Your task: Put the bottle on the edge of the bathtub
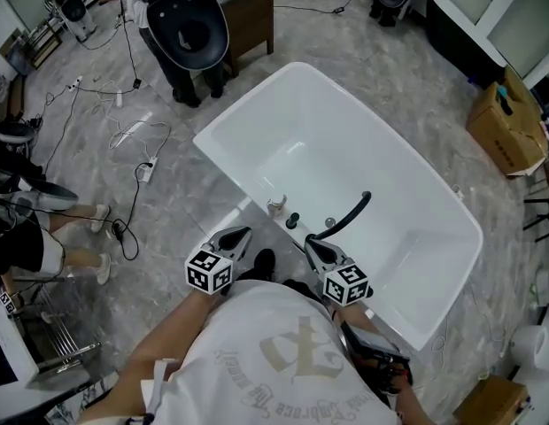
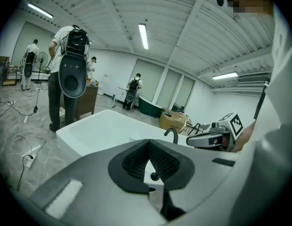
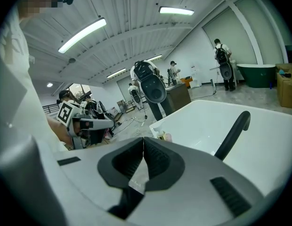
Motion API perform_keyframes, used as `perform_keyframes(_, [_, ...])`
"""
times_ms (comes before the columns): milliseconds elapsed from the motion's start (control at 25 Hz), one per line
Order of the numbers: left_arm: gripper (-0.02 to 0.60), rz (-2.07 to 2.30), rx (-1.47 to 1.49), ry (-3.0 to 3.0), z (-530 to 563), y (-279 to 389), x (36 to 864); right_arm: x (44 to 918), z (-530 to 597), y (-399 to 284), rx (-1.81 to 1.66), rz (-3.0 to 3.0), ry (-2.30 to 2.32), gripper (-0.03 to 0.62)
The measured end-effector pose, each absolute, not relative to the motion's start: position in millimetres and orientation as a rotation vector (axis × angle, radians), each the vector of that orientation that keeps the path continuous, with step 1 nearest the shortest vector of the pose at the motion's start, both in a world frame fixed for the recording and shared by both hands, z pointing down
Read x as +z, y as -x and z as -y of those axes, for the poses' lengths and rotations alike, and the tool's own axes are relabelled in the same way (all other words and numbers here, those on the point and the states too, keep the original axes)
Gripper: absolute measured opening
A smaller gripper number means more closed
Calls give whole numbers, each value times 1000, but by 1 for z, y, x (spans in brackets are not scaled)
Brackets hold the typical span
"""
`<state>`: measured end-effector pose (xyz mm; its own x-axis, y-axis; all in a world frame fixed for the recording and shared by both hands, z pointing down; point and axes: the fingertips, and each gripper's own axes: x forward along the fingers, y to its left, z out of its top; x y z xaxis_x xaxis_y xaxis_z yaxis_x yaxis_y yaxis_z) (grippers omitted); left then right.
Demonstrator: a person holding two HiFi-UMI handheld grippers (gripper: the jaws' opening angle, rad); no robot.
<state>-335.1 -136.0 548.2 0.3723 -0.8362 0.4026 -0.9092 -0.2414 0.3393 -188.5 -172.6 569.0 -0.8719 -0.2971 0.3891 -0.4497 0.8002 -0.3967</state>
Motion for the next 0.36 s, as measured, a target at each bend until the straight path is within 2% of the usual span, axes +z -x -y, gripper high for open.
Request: perform_keyframes(360, [8, 1461, 174, -2124, 141, 330, 548, 568, 176, 191, 713, 2674, -588, 6])
